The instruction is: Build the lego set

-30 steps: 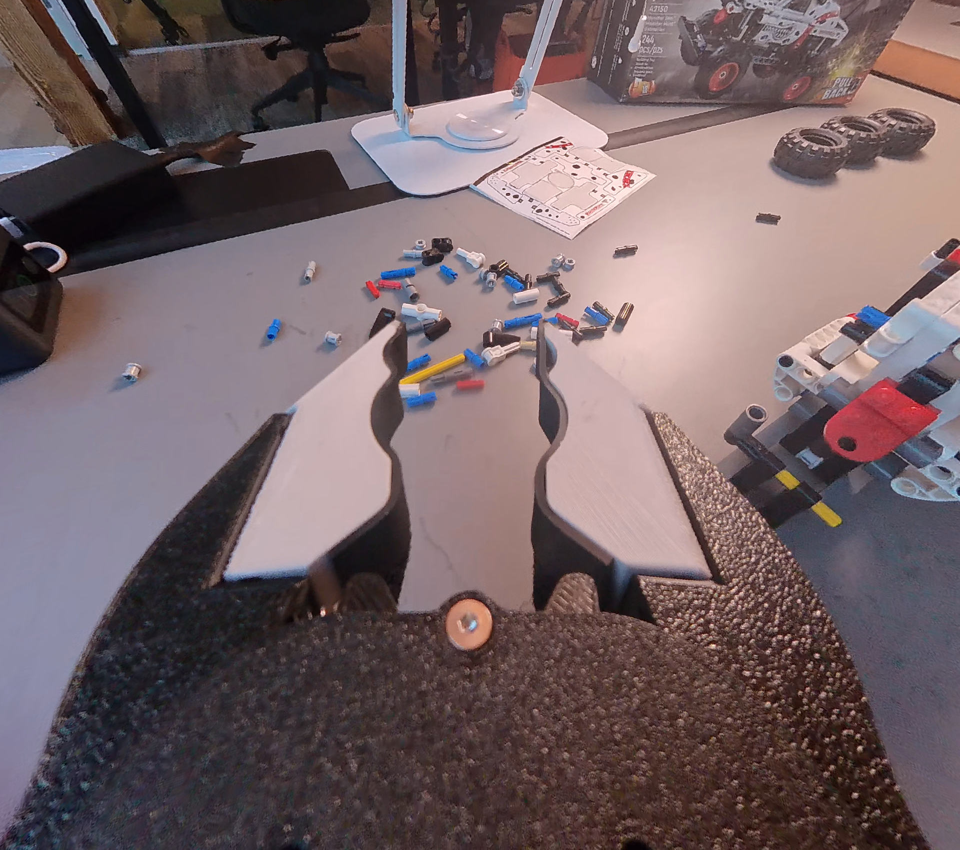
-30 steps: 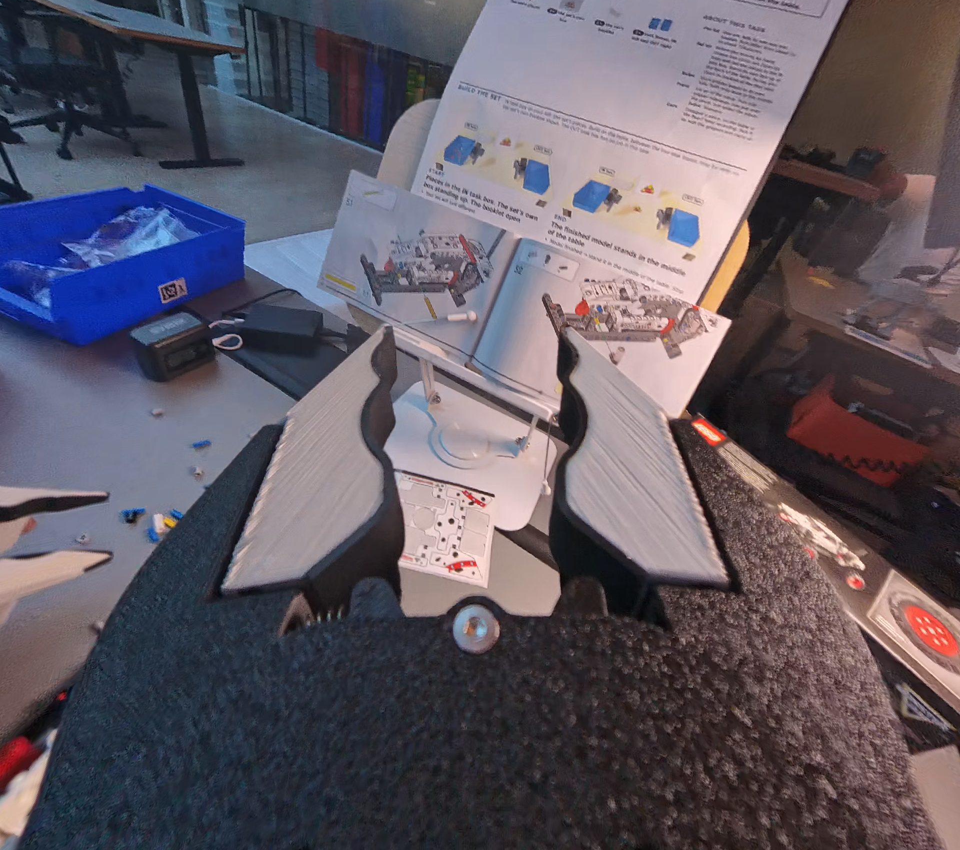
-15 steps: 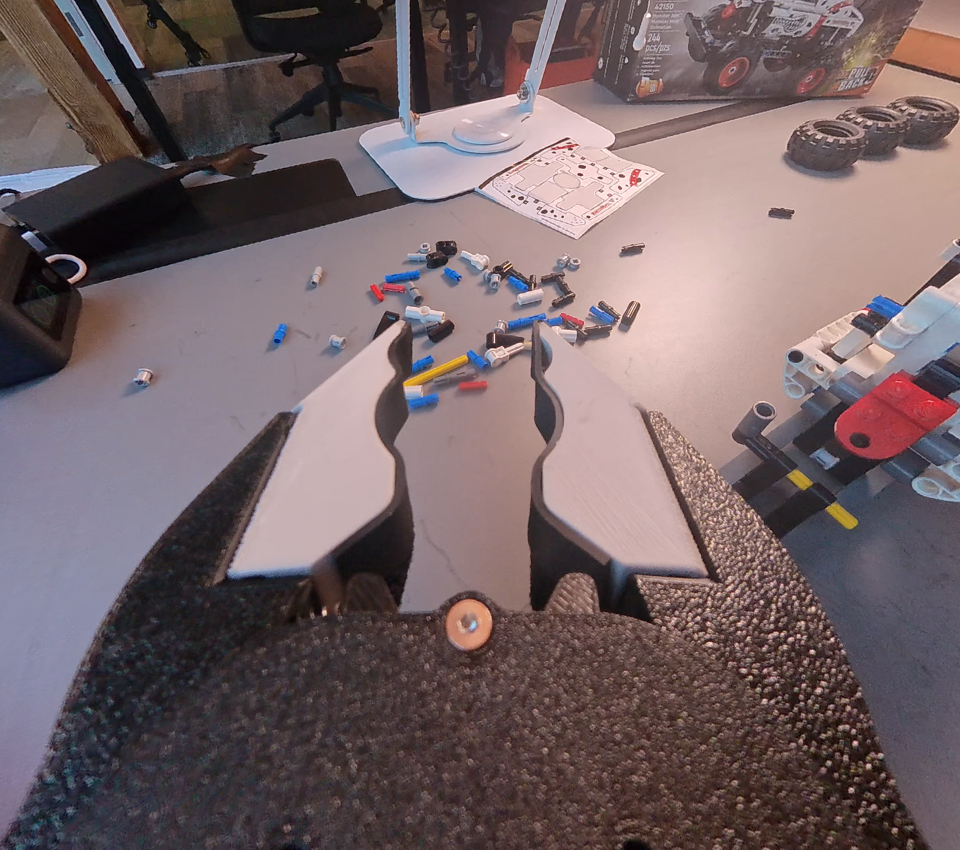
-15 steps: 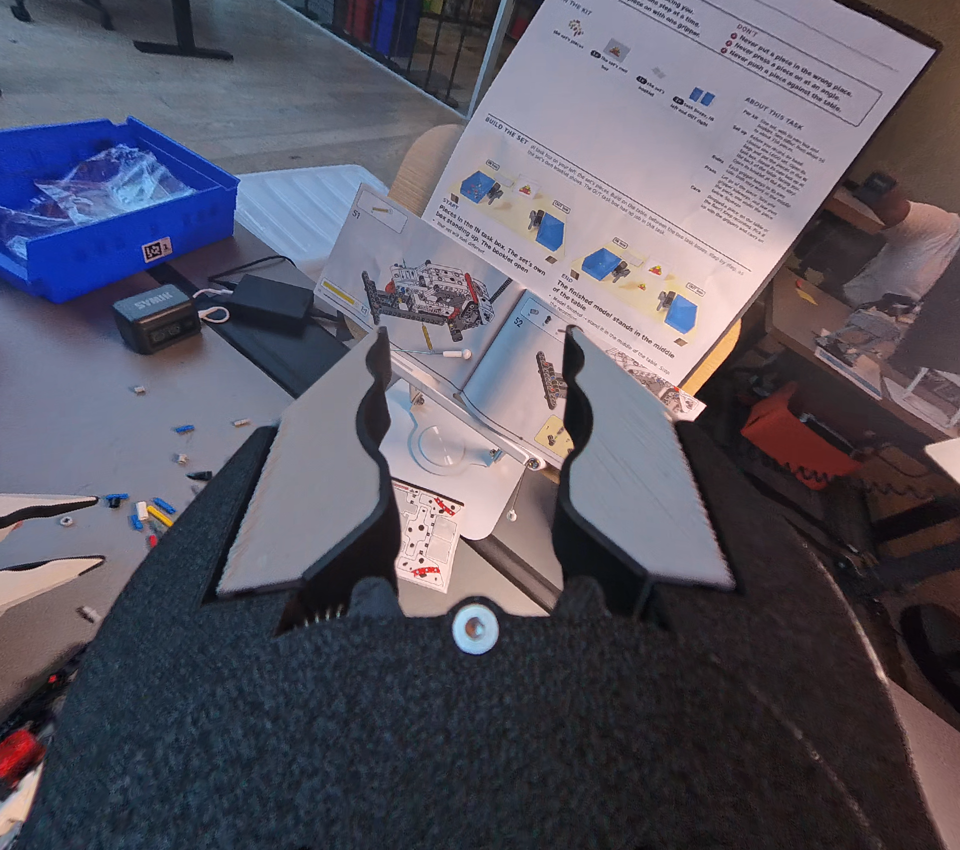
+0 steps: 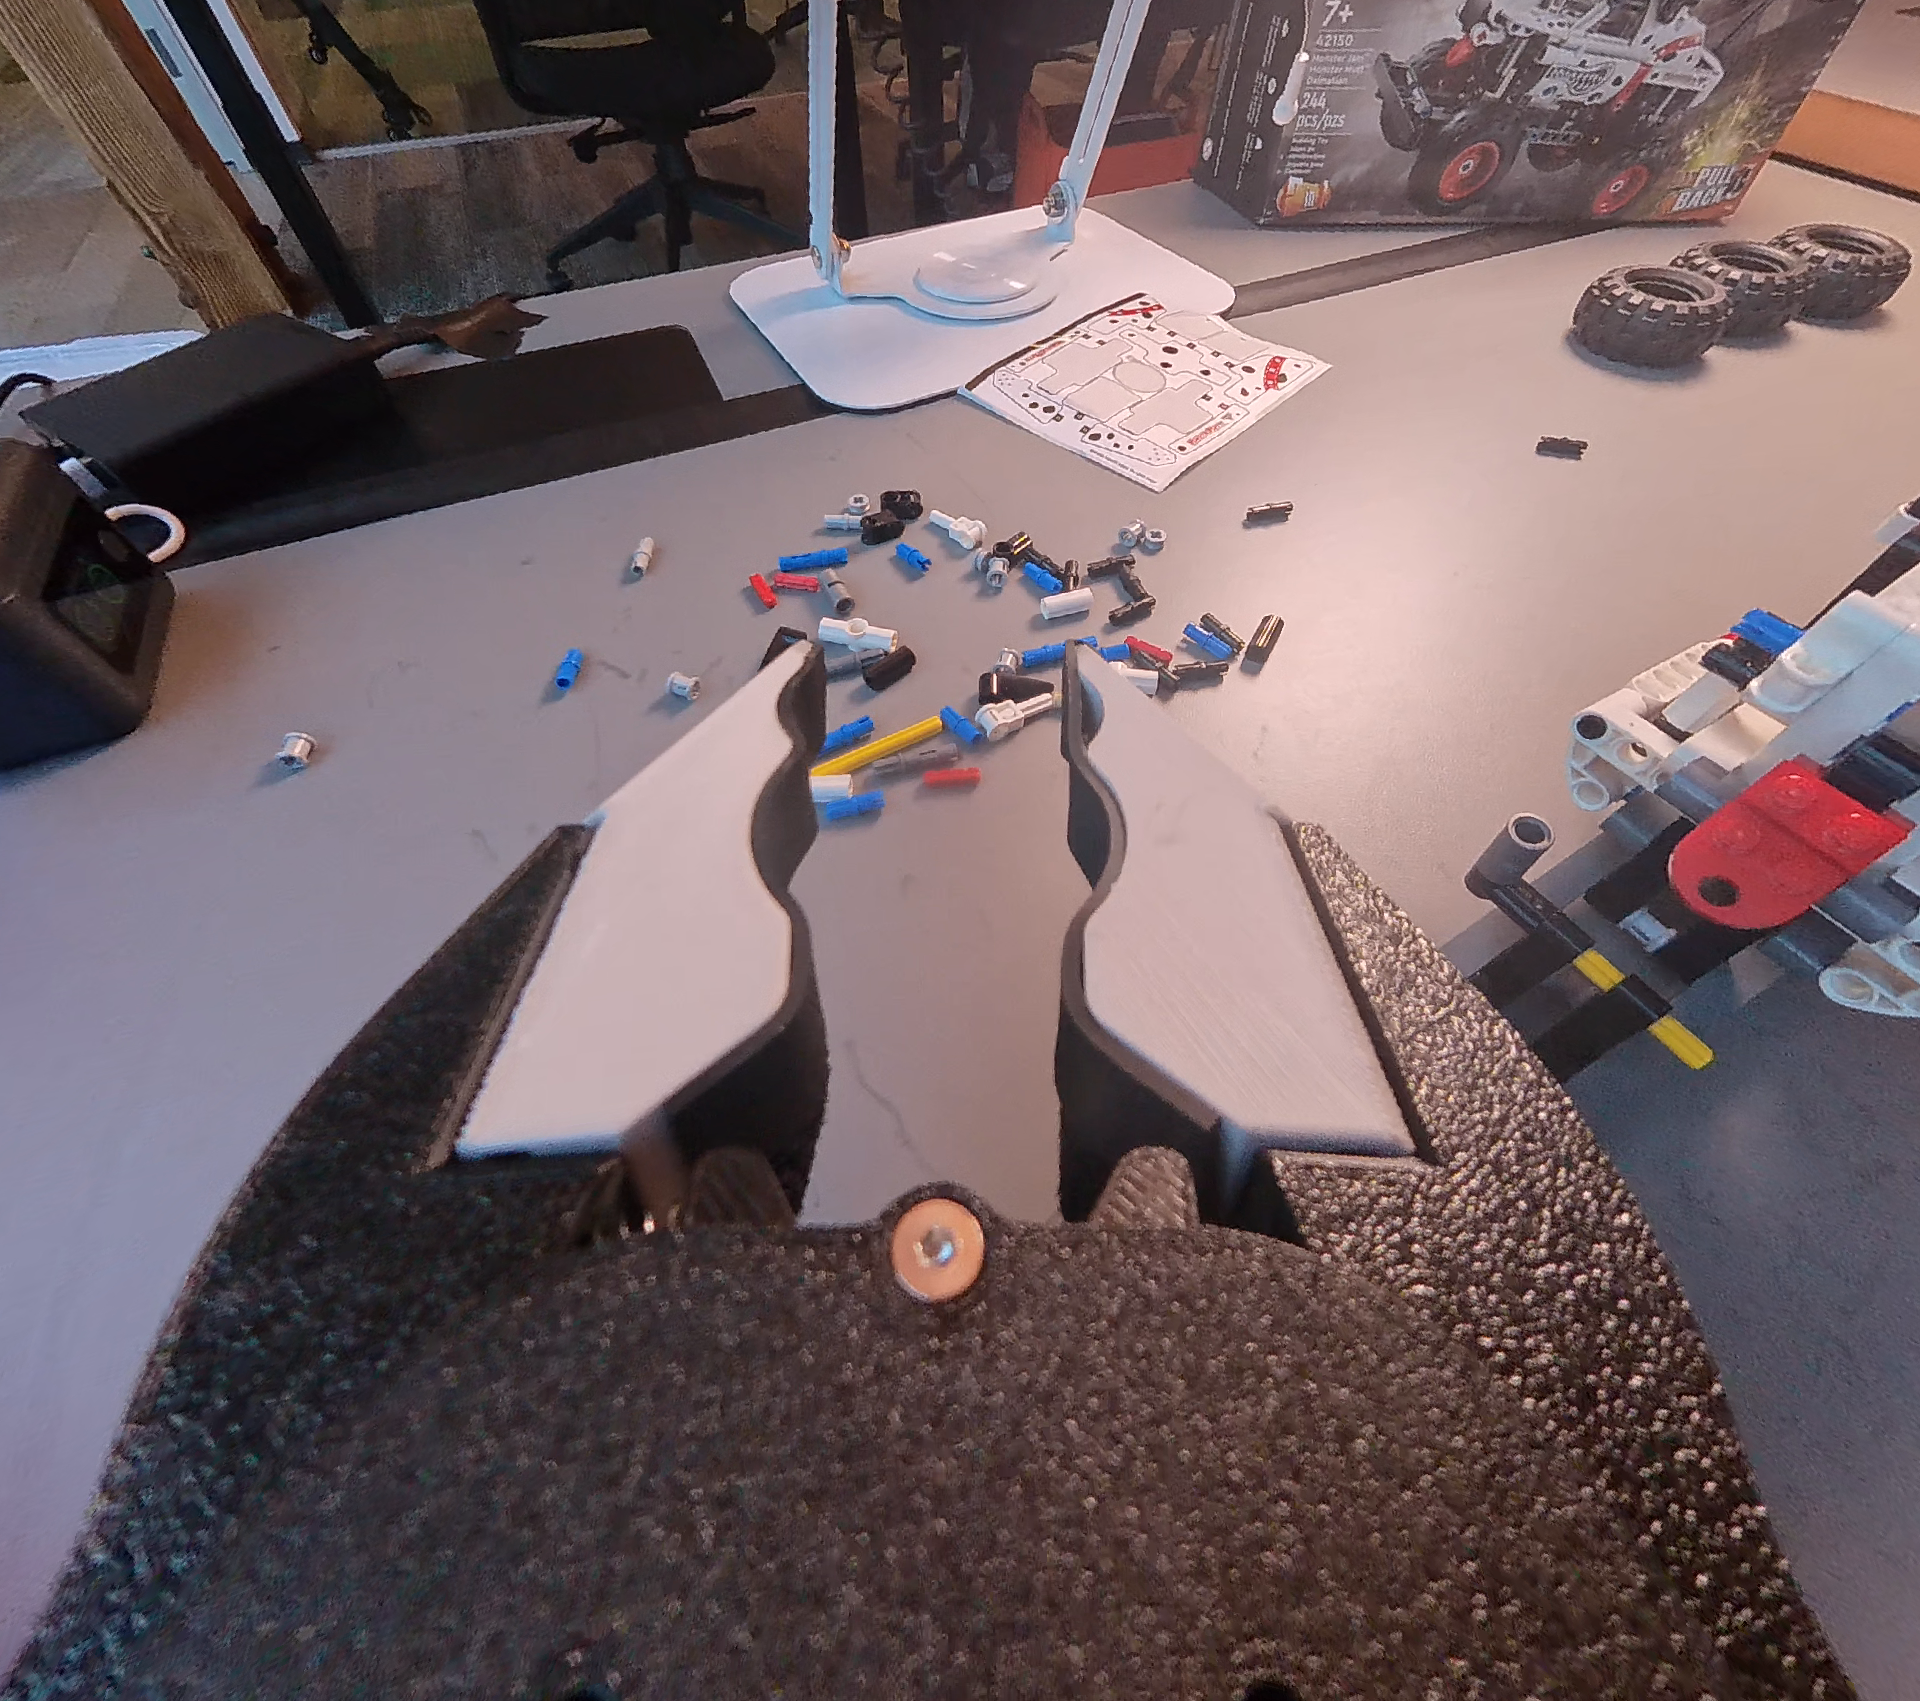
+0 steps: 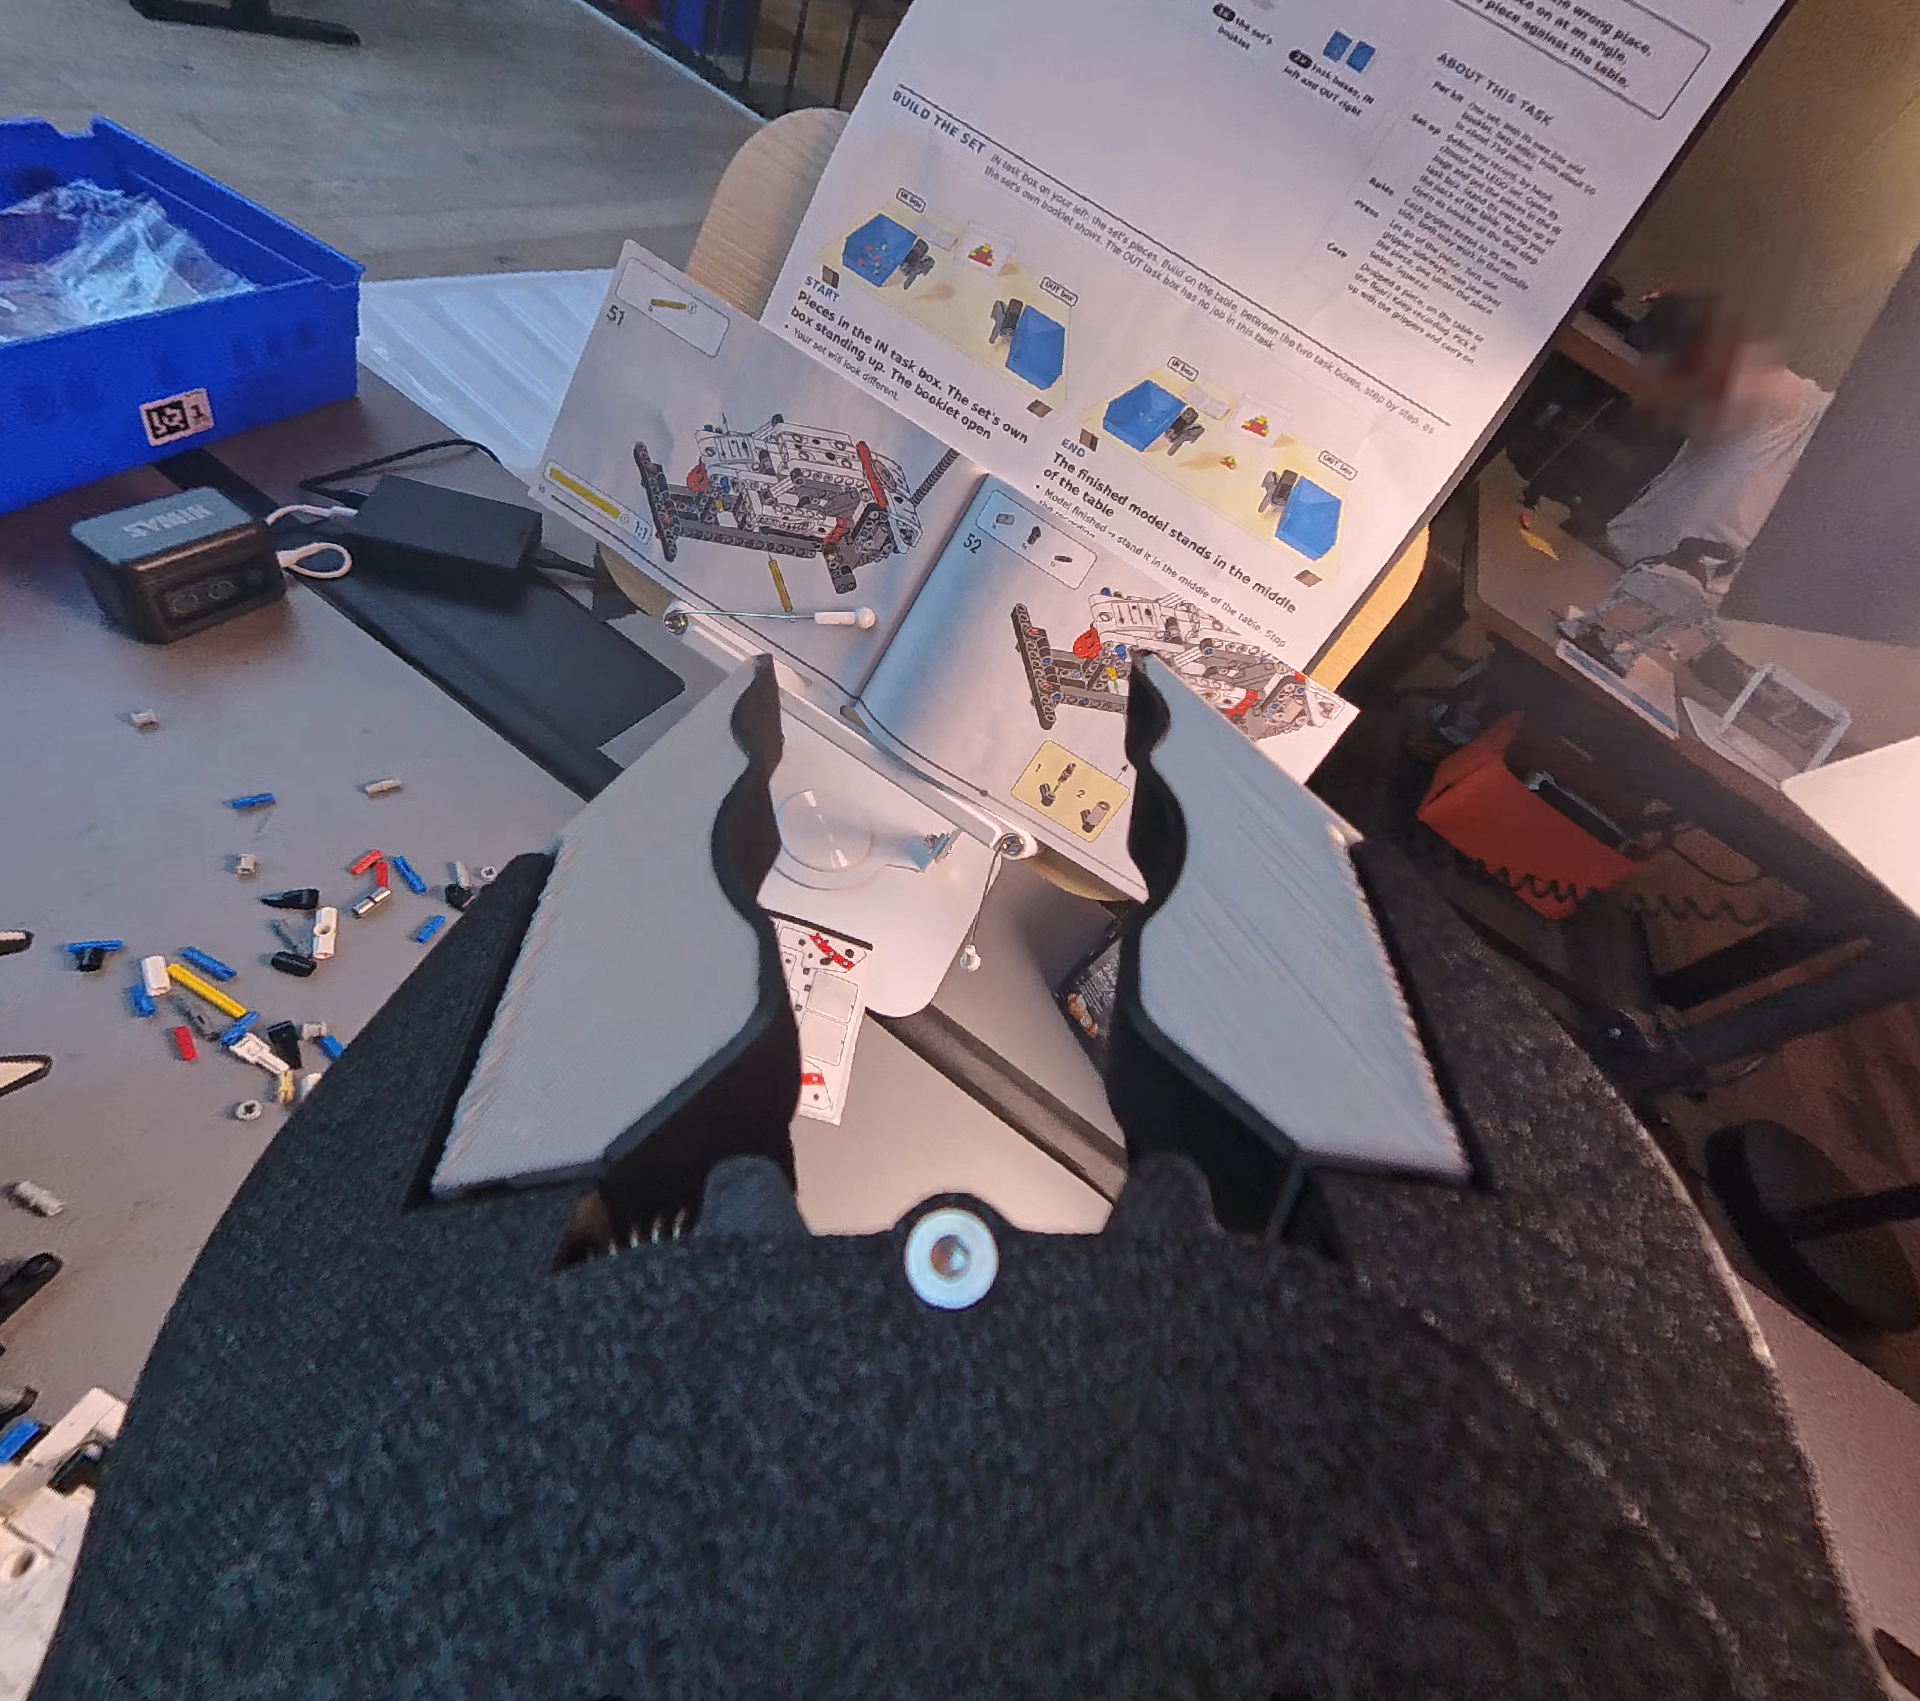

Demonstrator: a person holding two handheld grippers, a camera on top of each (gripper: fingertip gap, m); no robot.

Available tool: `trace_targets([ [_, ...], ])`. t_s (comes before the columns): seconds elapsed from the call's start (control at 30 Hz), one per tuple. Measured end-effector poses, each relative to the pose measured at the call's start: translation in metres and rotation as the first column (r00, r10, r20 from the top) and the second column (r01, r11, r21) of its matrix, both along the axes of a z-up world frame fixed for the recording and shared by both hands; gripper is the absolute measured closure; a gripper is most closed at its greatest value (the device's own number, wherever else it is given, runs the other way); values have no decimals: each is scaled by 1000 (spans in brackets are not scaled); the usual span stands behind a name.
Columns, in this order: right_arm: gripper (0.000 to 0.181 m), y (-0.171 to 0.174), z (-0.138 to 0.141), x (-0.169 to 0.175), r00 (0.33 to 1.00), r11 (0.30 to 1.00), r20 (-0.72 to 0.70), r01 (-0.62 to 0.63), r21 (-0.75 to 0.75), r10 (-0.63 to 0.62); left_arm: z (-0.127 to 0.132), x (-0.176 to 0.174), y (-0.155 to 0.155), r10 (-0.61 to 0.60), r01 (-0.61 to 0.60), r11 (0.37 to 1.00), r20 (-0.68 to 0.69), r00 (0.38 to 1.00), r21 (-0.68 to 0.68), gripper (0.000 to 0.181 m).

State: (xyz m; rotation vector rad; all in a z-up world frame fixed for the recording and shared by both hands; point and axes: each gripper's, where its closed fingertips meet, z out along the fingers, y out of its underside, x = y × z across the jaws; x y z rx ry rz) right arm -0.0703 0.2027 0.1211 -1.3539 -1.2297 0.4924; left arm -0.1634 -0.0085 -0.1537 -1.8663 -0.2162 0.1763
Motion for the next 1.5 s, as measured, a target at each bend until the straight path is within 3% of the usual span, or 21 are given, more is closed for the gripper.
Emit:
trace_targets([
  [0.2,112,3,-40,-6,1000,998,27,-11,-69,13,3,0,-1,-7,7,1000,20,1000,18,136],
  [0.43,111,-10,-72,9,986,965,-149,-107,-240,73,10,-3,-2,-23,21,998,44,999,53,136],
  [0.73,115,-28,-126,58,949,971,-300,-157,-181,98,18,3,2,-67,63,995,49,996,83,135],
  [0.97,117,-27,-148,62,937,969,-327,-183,-169,120,23,2,-1,-72,68,993,37,997,95,135],
  [1.27,123,0,-174,82,929,971,-367,-128,-202,46,23,-2,-2,-65,63,994,26,998,92,135],
  [1.5,127,7,-199,77,937,970,-349,-108,-218,25,22,-4,-1,-74,70,993,39,996,97,135],
])
